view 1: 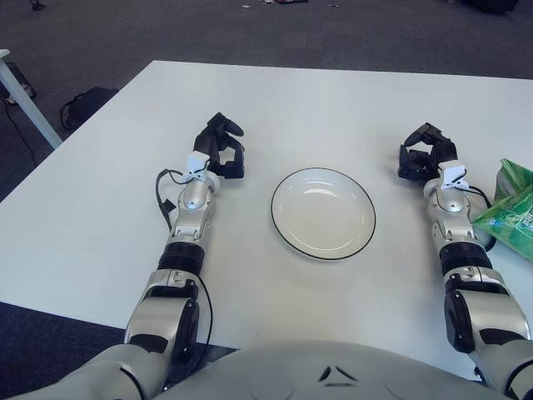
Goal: Put the snack into the plate.
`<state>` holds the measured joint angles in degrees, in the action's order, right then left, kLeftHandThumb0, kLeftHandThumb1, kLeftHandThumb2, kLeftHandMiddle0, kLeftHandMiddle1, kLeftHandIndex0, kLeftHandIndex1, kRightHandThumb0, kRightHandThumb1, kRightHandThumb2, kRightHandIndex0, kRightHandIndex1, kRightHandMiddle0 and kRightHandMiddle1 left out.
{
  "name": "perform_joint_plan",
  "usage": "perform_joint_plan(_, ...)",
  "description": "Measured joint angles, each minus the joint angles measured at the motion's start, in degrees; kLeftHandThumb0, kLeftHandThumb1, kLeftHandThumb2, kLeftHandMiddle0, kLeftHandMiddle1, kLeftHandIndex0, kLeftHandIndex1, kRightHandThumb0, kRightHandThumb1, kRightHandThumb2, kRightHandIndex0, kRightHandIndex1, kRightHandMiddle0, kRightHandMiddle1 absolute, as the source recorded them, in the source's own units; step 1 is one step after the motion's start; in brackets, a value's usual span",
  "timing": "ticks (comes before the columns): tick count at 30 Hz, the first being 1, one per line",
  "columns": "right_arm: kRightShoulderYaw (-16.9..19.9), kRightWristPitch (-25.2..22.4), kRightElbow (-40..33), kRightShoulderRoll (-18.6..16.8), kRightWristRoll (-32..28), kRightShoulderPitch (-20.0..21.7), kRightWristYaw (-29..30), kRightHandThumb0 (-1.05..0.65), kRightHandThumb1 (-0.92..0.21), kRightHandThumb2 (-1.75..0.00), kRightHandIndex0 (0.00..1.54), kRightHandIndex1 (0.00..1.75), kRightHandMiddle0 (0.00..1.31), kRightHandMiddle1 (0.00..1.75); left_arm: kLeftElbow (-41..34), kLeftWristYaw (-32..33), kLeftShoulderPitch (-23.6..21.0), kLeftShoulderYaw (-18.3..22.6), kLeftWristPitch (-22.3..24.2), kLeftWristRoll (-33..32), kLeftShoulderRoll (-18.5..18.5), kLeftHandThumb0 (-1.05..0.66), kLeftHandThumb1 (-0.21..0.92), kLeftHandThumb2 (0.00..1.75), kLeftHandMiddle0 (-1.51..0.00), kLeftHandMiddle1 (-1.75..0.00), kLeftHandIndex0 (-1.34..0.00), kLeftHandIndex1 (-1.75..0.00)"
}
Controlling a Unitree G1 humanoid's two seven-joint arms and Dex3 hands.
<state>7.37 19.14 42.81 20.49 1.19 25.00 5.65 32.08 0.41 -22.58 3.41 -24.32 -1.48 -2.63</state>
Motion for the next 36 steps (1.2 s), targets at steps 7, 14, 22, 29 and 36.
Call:
perform_joint_plan(7, -1.2, -0.5, -2.9, 0.5, 1.9, -1.6, 0.1, -0.5, -0.27, -1.37, 1.28, 1.75, 0.65, 1.75, -0.6, 0.6, 0.1, -0.6, 0.1, 0.3, 0.5, -0.01, 0.11, 1.56, -0.66, -1.75, -0.64, -1.75)
perform_joint_plan(14, -2.6, -1.5, -7.0, 0.5, 2.9, -3.5, -0.5, -0.5, -0.27, -1.37, 1.28, 1.75, 0.65, 1.75, -0.5, -0.7, 0.1, -0.9, 0.6, -0.2, 0.4, -0.01, 0.14, 1.53, -0.63, -1.75, -0.62, -1.75)
perform_joint_plan(22, -3.5, -6.8, -15.3, -1.0, 2.5, -5.4, -2.3, -0.49, -0.28, -1.36, 1.29, 1.75, 0.65, 1.75, 1.8, -2.6, -0.8, -0.9, -0.2, -0.6, 0.5, -0.01, 0.17, 1.49, -0.61, -1.75, -0.59, -1.75)
perform_joint_plan(29, -3.5, -11.9, -23.2, -4.4, -0.2, -8.1, -5.2, -0.49, -0.28, -1.36, 1.3, 1.75, 0.64, 1.75, 3.6, -2.6, -1.8, -0.8, -1.0, -0.8, 1.3, -0.01, 0.18, 1.48, -0.6, -1.75, -0.59, -1.75)
perform_joint_plan(36, -1.8, -14.4, -28.5, -7.3, -5.1, -9.1, -8.0, -0.5, -0.26, -1.38, 1.28, 1.75, 0.66, 1.75, 4.9, -2.3, -3.0, -0.8, -1.0, -0.7, 2.6, -0.01, 0.16, 1.5, -0.61, -1.75, -0.61, -1.75)
